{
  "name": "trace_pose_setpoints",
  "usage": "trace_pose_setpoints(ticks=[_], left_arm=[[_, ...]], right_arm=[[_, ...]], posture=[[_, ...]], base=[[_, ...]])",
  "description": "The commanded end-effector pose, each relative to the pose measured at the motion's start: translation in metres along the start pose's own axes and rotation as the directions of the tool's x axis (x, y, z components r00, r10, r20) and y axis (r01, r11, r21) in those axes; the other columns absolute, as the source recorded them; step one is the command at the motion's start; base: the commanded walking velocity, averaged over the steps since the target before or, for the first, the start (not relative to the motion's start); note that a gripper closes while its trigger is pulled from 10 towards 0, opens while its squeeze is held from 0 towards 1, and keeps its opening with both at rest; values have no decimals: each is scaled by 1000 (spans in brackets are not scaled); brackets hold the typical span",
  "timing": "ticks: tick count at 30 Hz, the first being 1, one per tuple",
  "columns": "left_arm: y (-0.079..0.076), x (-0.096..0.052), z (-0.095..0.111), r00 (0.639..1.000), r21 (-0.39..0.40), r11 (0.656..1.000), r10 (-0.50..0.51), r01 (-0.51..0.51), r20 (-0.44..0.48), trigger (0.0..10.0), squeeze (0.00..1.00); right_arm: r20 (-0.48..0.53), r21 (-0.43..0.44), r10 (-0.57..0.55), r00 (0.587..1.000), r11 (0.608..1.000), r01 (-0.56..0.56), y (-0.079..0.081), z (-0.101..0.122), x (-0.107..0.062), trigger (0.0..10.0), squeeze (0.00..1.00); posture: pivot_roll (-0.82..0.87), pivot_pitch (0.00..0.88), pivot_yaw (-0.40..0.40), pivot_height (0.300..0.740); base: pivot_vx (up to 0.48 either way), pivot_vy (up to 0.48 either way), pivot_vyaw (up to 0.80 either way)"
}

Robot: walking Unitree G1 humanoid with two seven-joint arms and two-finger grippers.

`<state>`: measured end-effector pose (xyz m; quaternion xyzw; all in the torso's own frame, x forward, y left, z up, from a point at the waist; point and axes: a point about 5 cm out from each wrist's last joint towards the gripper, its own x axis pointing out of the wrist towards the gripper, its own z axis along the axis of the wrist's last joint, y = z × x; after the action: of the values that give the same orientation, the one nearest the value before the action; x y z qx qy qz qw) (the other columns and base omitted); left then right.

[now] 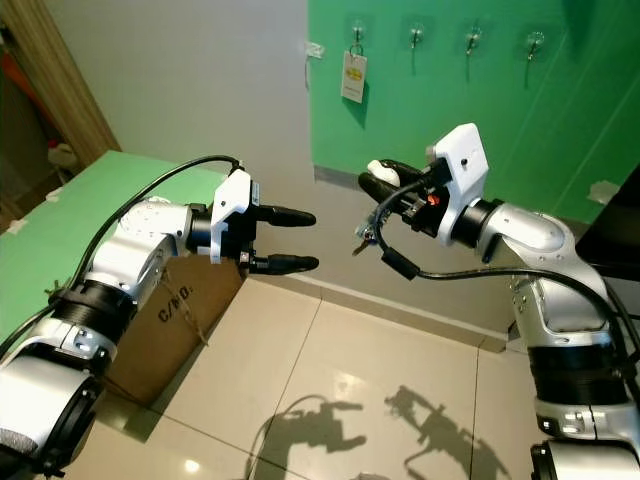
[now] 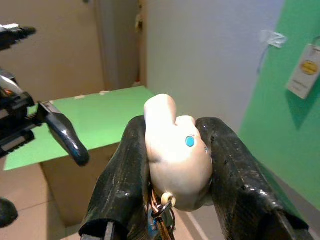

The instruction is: Hang keys on a hook

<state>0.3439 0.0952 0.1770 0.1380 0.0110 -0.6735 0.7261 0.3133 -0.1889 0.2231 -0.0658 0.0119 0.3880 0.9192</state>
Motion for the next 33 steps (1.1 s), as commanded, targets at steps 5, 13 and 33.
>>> trace_pose_setpoints(ticks=[5,13,33], left_arm=[[10,-2,17,999,-27,1000,-12,13,41,10000,0],[17,-5,25,1000,-7,1000,12,-12,25,10000,0],[17,4,53,990,11,998,-59,58,132,10000,0]], right_arm=[[25,23,113,993,993,-113,5,28,2,0,0],[38,48,170,985,984,-171,5,48,4,0,0],[-13,58,273,962,961,-272,20,53,8,0,0]], posture=[[-241,0,84,740],[-242,0,86,740],[-246,0,83,740]], base=[[0,0,0],[0,0,0],[0,0,0]])
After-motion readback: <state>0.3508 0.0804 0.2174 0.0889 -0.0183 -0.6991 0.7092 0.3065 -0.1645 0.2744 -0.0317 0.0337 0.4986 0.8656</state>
